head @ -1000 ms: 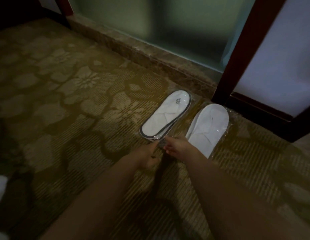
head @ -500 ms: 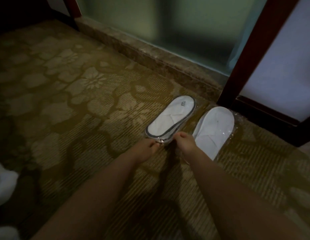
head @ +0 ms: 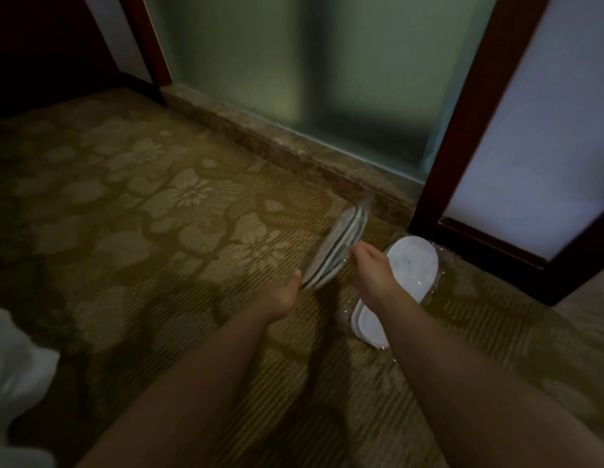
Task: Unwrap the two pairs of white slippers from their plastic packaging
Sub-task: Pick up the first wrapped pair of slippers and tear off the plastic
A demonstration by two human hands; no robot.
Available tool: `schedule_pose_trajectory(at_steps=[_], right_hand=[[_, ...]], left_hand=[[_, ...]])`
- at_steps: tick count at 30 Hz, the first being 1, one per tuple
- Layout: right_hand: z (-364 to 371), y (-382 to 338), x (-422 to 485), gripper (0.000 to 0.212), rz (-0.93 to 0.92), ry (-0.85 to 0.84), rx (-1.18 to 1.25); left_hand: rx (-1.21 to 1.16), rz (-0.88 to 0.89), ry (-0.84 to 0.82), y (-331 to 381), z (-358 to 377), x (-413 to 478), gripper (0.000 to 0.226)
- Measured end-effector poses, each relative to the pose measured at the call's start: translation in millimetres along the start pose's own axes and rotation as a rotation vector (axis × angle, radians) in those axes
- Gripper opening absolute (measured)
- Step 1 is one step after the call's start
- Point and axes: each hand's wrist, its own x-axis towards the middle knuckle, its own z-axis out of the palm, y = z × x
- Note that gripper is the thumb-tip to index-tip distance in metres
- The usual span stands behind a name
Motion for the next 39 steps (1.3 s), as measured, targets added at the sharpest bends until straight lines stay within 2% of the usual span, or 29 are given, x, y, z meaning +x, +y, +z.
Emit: schedule_pose_trajectory(at_steps=[2, 5, 13, 19, 22, 24, 26, 28, 31, 34, 36, 39], right_hand=[[3.9, -11.3, -7.6, 0.023, 0.0, -0.036, 0.051], [6.9, -27.5, -15.8, 0.021, -0.002, -0.037, 0.176], [14.0, -65.3, -35.7, 0.019, -0.023, -0.083, 0.41], [10.4, -80.5, -46.1, 0.027, -0.002, -0.217, 0.425], [5.2, -80.0, -49.7, 0.034, 0.048, -0.291, 0.359], [5.3, -80.0, -52.3, 0.037, 0.063, -0.355, 0.297], [5.2, -80.1, -54.4, 0.038, 0.05, -0.395, 0.21], [3.8, -78.4, -54.9, 0.036, 0.042, -0.405, 0.161], [1.6, -75.3, -53.9, 0.036, 0.085, -0.349, 0.136], [-1.0, -70.7, -48.3, 0.035, 0.061, -0.204, -0.073], [-4.4, -67.7, -44.5, 0.047, 0.022, -0.157, -0.124], [-7.8, -66.2, -42.0, 0.073, -0.021, -0.186, -0.074]], left_hand=[[-0.116, -0.041, 0.012, 8.2, -2.1, -3.9, 0.078], [-0.287, -0.034, -0.06, 18.6, -5.4, -13.2, 0.078], [-0.562, -0.016, -0.205, 39.6, -12.1, -25.6, 0.081], [-1.011, 0.068, -0.173, 44.8, -39.0, -35.4, 0.07], [-1.176, 0.115, -0.1, 42.2, -50.6, -38.9, 0.067], [-1.19, 0.156, -0.027, 39.2, -53.4, -38.1, 0.064], [-1.145, 0.124, 0.097, 35.9, -56.2, -37.3, 0.071], [-1.039, 0.082, 0.207, 33.9, -59.6, -39.5, 0.074], [-0.936, 0.149, 0.306, 32.2, -61.4, -43.6, 0.065], [-0.809, 0.234, 0.298, 33.8, -64.5, -47.0, 0.061], [-0.716, 0.285, 0.257, 35.9, -68.6, -48.7, 0.058], [-0.605, 0.31, 0.123, 30.5, -70.2, -49.7, 0.051]])
